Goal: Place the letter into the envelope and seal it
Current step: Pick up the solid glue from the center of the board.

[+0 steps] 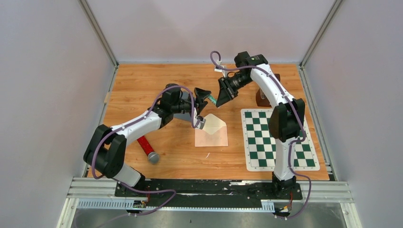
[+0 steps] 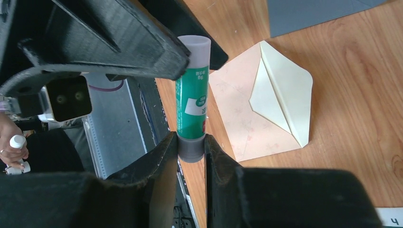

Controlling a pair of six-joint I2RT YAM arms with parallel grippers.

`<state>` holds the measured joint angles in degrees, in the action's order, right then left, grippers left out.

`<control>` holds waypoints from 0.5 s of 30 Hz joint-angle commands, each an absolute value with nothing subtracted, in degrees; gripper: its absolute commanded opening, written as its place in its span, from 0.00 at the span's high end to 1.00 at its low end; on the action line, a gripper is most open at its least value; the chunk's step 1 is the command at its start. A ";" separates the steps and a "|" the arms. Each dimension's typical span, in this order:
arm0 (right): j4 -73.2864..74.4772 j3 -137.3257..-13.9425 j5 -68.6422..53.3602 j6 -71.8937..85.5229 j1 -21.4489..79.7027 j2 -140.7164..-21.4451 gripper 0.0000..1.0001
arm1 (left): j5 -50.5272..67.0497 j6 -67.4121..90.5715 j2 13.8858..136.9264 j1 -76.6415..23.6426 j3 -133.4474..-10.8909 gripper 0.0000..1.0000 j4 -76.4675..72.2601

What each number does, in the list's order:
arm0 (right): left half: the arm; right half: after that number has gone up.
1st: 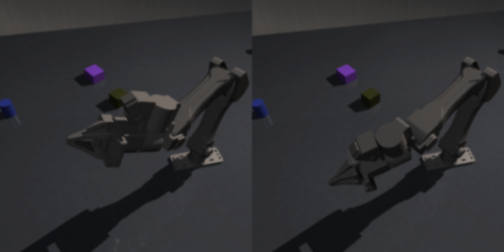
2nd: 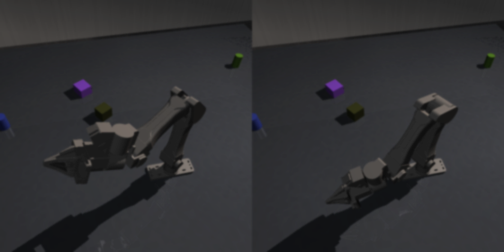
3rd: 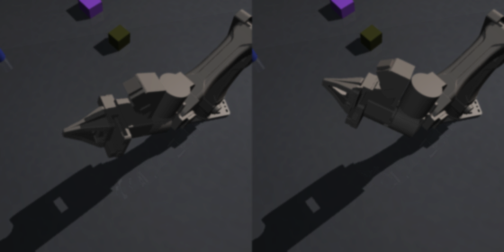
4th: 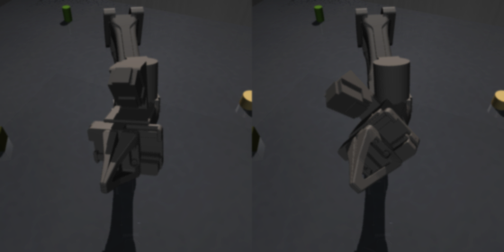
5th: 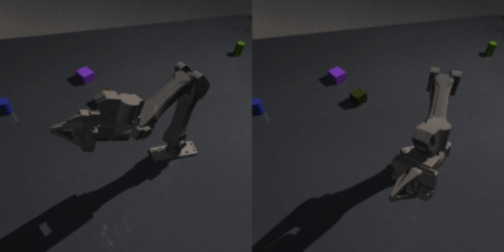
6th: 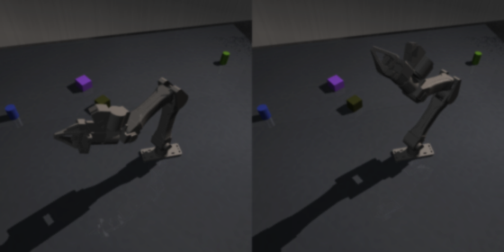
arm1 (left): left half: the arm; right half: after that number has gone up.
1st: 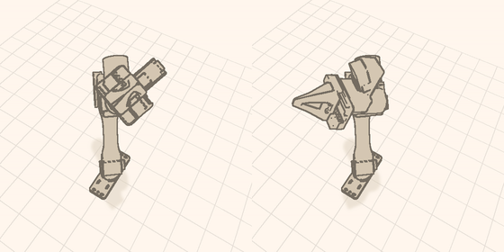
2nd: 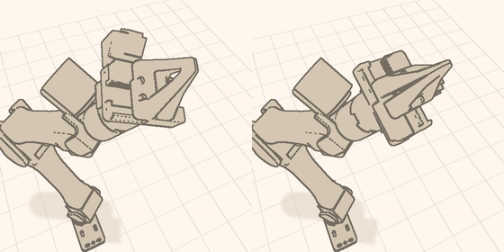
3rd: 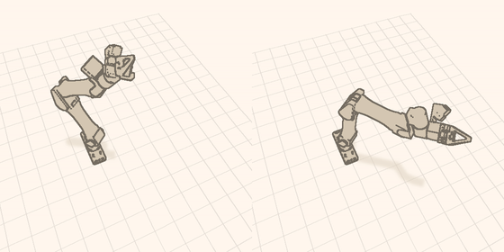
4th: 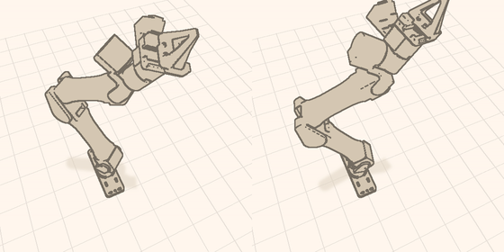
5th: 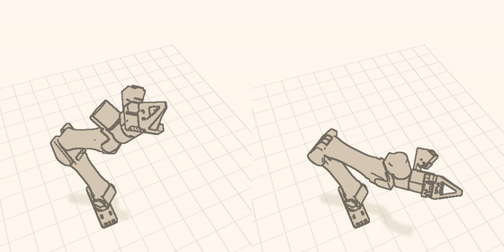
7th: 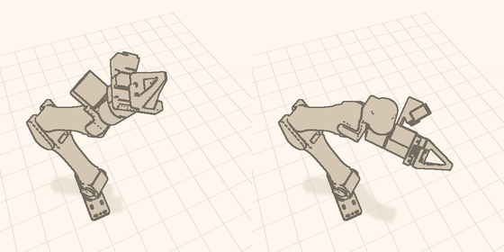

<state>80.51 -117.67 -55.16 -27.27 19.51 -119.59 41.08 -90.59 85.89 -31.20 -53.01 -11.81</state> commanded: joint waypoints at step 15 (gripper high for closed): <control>80.67 -118.51 -57.04 -27.14 20.15 -118.94 0.78 | 39.82 -94.06 89.73 -33.12 -57.60 0.81 -16.24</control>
